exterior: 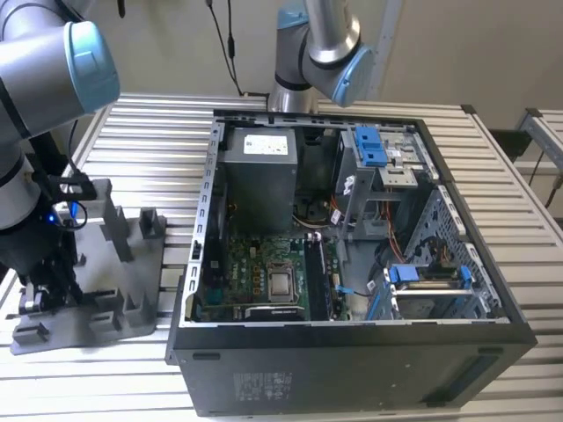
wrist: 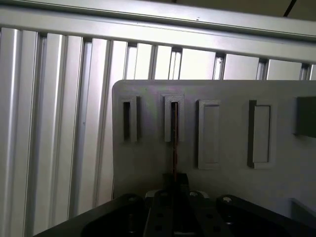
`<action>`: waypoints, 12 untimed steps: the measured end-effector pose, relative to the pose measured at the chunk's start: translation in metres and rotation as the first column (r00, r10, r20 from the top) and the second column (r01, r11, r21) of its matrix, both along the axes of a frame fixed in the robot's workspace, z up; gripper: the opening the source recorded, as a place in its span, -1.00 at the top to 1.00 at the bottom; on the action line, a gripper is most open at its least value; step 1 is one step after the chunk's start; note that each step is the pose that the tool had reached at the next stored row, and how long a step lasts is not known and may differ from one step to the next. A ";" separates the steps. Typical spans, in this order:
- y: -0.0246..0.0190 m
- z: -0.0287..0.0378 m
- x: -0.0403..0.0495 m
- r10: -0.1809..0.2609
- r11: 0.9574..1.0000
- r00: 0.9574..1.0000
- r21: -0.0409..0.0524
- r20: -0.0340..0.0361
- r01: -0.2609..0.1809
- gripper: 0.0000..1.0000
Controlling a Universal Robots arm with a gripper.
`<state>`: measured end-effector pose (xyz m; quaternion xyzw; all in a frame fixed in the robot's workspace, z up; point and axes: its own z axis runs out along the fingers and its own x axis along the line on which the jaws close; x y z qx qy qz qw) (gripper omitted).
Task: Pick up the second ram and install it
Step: 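Pick up the second ram and move it above second insertion slot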
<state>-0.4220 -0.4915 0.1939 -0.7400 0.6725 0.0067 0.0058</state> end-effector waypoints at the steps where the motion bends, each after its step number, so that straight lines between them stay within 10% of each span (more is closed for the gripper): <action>1: 0.0000 0.0000 0.0000 0.000 1.000 1.000 0.000 0.000 0.000 0.72; 12: 0.0000 0.0168 0.0000 -0.001 1.000 1.000 0.000 0.000 0.001 0.72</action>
